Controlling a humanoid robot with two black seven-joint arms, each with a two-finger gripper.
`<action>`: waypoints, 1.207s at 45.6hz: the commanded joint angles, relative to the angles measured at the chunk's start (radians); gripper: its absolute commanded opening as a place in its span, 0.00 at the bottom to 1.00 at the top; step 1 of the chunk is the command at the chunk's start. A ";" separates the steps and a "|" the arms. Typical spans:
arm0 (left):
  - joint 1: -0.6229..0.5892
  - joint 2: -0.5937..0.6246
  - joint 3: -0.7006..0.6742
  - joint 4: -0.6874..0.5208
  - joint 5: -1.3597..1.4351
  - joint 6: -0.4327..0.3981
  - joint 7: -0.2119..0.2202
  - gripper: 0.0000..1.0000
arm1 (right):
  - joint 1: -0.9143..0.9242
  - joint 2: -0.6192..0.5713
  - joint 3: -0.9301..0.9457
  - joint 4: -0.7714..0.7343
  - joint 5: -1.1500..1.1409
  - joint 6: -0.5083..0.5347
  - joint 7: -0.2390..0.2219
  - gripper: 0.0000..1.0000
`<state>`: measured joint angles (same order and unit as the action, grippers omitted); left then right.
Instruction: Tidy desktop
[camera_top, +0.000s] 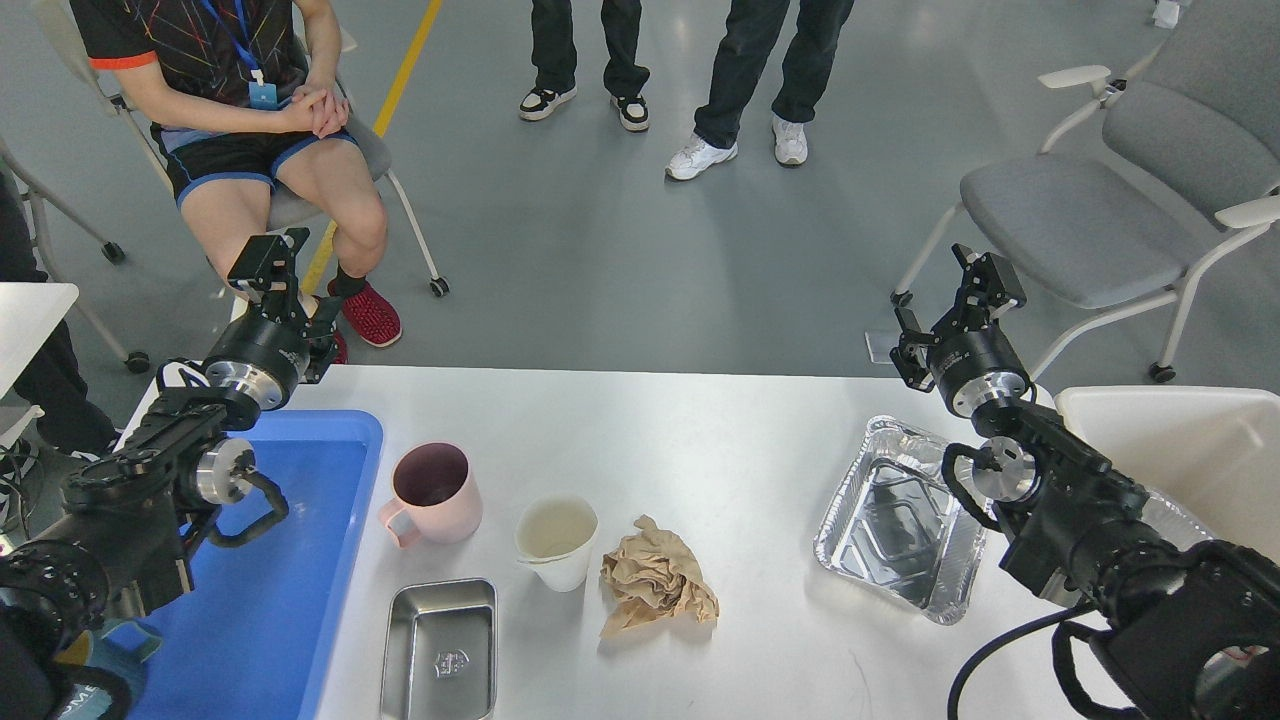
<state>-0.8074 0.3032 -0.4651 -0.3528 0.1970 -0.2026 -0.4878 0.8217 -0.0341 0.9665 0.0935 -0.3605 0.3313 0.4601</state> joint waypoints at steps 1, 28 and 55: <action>-0.024 0.131 0.167 -0.028 0.001 -0.092 -0.003 0.97 | 0.001 0.000 0.000 0.000 0.000 0.000 -0.001 1.00; -0.067 1.191 0.450 -0.686 0.343 -0.284 -0.048 0.94 | 0.008 0.000 -0.005 0.002 0.000 0.000 -0.001 1.00; -0.079 1.331 0.430 -0.746 0.413 -0.328 -0.041 0.94 | 0.008 0.000 -0.005 0.002 0.000 0.002 -0.001 1.00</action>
<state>-0.8881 1.6897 -0.0347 -1.1018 0.5958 -0.5562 -0.5340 0.8300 -0.0329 0.9612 0.0951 -0.3606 0.3317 0.4586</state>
